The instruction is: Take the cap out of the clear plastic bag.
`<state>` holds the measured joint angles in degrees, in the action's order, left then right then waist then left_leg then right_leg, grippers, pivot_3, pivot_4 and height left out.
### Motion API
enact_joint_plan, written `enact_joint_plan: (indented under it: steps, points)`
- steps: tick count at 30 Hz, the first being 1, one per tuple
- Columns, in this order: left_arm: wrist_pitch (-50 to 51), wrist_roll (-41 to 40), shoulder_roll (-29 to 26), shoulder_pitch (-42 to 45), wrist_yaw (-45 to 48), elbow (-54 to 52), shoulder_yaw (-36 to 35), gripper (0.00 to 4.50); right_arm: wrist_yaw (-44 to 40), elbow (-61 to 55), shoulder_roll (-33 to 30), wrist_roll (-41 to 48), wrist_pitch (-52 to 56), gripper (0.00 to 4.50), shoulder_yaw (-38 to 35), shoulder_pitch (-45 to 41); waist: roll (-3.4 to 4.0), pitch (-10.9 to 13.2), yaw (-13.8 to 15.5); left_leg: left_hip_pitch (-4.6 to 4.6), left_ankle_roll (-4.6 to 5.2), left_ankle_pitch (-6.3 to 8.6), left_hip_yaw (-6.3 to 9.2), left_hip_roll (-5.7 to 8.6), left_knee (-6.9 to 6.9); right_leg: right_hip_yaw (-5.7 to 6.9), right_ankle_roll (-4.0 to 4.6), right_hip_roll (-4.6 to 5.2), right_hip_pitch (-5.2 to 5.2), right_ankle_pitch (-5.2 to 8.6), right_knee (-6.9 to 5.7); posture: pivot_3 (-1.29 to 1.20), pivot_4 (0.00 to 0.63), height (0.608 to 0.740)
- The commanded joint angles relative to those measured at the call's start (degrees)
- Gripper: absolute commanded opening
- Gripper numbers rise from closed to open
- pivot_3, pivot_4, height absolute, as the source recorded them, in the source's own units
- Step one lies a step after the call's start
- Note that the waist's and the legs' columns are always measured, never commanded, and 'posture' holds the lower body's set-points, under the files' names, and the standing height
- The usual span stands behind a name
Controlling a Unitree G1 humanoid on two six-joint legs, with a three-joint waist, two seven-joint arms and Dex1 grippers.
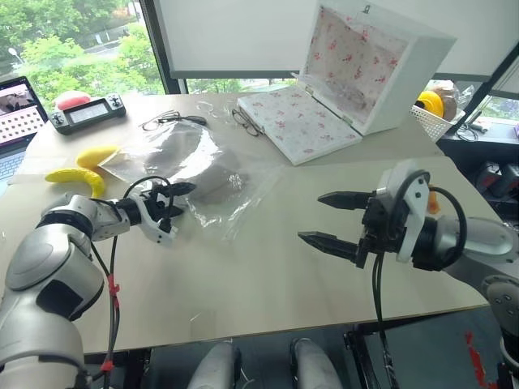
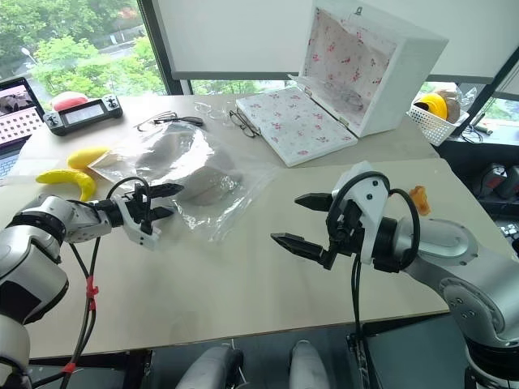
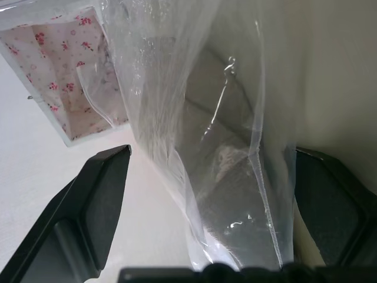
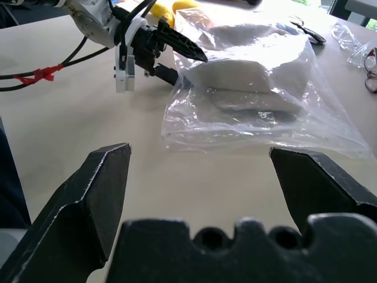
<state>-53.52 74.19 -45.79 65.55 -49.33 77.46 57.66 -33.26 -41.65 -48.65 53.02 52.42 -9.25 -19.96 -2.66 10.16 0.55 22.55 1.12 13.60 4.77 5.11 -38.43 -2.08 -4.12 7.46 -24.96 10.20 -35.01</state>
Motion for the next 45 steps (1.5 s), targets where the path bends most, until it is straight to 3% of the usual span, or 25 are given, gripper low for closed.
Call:
enact_joint_plan:
  steps: [1, 5, 8, 11, 16, 19, 21, 25, 31, 32, 39, 45]
  points:
    - [-0.1, -0.7, -0.6, 0.6, -0.3, 0.3, -0.3, 4.43, -0.2, -0.8, 0.3, -0.1, -1.9, 4.5, -0.4, -1.1, 0.0, 0.0, 0.0, 0.0, 0.0, 0.0, 0.0, 0.0, 0.0, 0.0, 0.0, 0.0, 0.0, 0.0, 0.0, 0.0, 0.15, 0.74]
    - [-0.1, -0.7, -0.6, 0.6, -0.3, 0.3, -0.3, 4.43, -0.3, -0.8, 0.4, -0.2, -1.8, 4.5, -0.5, -1.1, 0.0, 0.0, 0.0, 0.0, 0.0, 0.0, 0.0, 0.0, -0.01, 0.0, 0.01, 0.0, 0.0, -0.01, -0.01, 0.0, 0.15, 0.74]
    - [8.7, -23.5, 7.7, -7.0, 24.2, 3.7, -20.2, 4.43, 0.0, -0.6, 0.3, 0.1, -1.7, 4.5, -1.1, -1.1, 0.24, -0.2, 0.1, -0.04, 0.05, 0.03, -0.07, 0.01, -0.04, 0.01, 0.03, 0.04, 0.0, -0.06, -0.05, 0.0, 0.15, 0.74]
    - [11.6, -28.8, 8.4, -8.9, 32.6, 2.2, -25.6, 4.43, 0.0, -0.6, 0.3, 0.1, -1.7, 4.5, -1.2, -1.1, 0.24, -0.2, 0.4, -0.06, 0.14, 0.08, 0.0, 0.02, -0.35, 0.13, 0.02, 0.11, 0.08, -0.05, -0.03, 0.0, 0.15, 0.74]
    - [13.1, -31.2, 8.0, -9.8, 38.1, 0.0, -27.7, 4.43, -0.1, -0.4, 0.5, 0.0, -1.8, 4.5, -1.0, -1.1, 0.25, -0.2, -0.1, -0.71, 0.16, 0.11, -0.07, -0.08, -0.42, 0.11, -0.43, 0.1, 0.83, 0.14, 0.12, 0.0, 0.15, 0.74]
    - [13.4, -31.9, 8.0, -10.1, 39.9, -0.6, -28.3, 3.72, 0.0, -0.5, 0.6, 0.0, -1.8, 4.5, -0.9, -1.2, 0.25, -0.2, -0.1, -0.73, 0.16, 0.11, -0.06, -0.11, -0.41, 0.09, -0.44, 0.1, 0.8, 0.14, 0.08, 0.0, 0.15, 0.74]
    - [13.3, -32.1, 8.1, -10.3, 40.3, -0.9, -28.3, 2.98, 0.0, -0.5, 0.7, 0.0, -1.8, 4.5, -0.9, -1.2, 0.25, -0.2, -0.1, -0.66, 0.16, 0.12, -0.06, -0.08, -0.42, 0.06, -0.4, 0.1, 0.7, 0.11, 0.06, 0.0, 0.15, 0.74]
    - [12.8, -31.9, 8.3, -10.5, 40.3, -1.4, -28.0, 2.98, 0.0, -0.5, 0.6, 0.0, -1.7, 4.5, -1.0, -1.2, 0.25, -0.2, 0.1, -0.56, 0.2, 0.2, -0.06, -0.06, -0.42, 0.05, 0.02, 0.1, 0.62, -0.15, 0.07, 0.0, 0.15, 0.74]
    - [12.4, -31.5, 8.4, -10.6, 39.9, -1.6, -27.6, 2.98, 0.0, -0.6, 0.6, 0.1, -1.6, 4.5, -1.1, -1.3, 0.25, -0.2, 0.1, -0.56, 0.21, 0.22, -0.06, -0.06, -0.42, 0.06, -0.06, 0.1, 0.63, -0.1, 0.1, 0.0, 0.15, 0.74]
    - [12.4, -31.5, 8.4, -10.6, 39.9, -1.6, -27.6, 2.47, 0.0, -0.6, 0.6, 0.1, -1.6, 4.5, -1.1, -1.3, 0.24, -0.2, 0.1, -0.56, 0.21, 0.22, -0.06, -0.06, -0.42, 0.06, -0.06, 0.1, 0.63, -0.1, 0.1, 0.0, 0.15, 0.74]
    - [11.2, -31.3, 8.2, -10.9, 39.4, -2.0, -27.4, 0.14, 0.0, -0.4, 0.6, -0.2, -1.7, 4.5, -1.0, -1.3, 0.3, -0.2, 0.1, -0.64, 0.21, 0.25, -0.06, -0.06, -0.41, 0.05, -0.14, 0.11, 0.69, -0.05, 0.12, 0.0, 0.15, 0.74]
    - [5.2, -29.0, 7.5, -10.3, 34.2, -4.1, -25.5, 0.04, 0.0, -0.3, 0.7, -0.2, -1.6, 4.5, -0.8, -1.4, 0.3, -0.2, 0.1, -0.64, 0.21, 0.25, -0.05, -0.07, -0.41, 0.04, -0.41, 0.11, 0.68, 0.11, 0.11, 0.0, 0.15, 0.74]
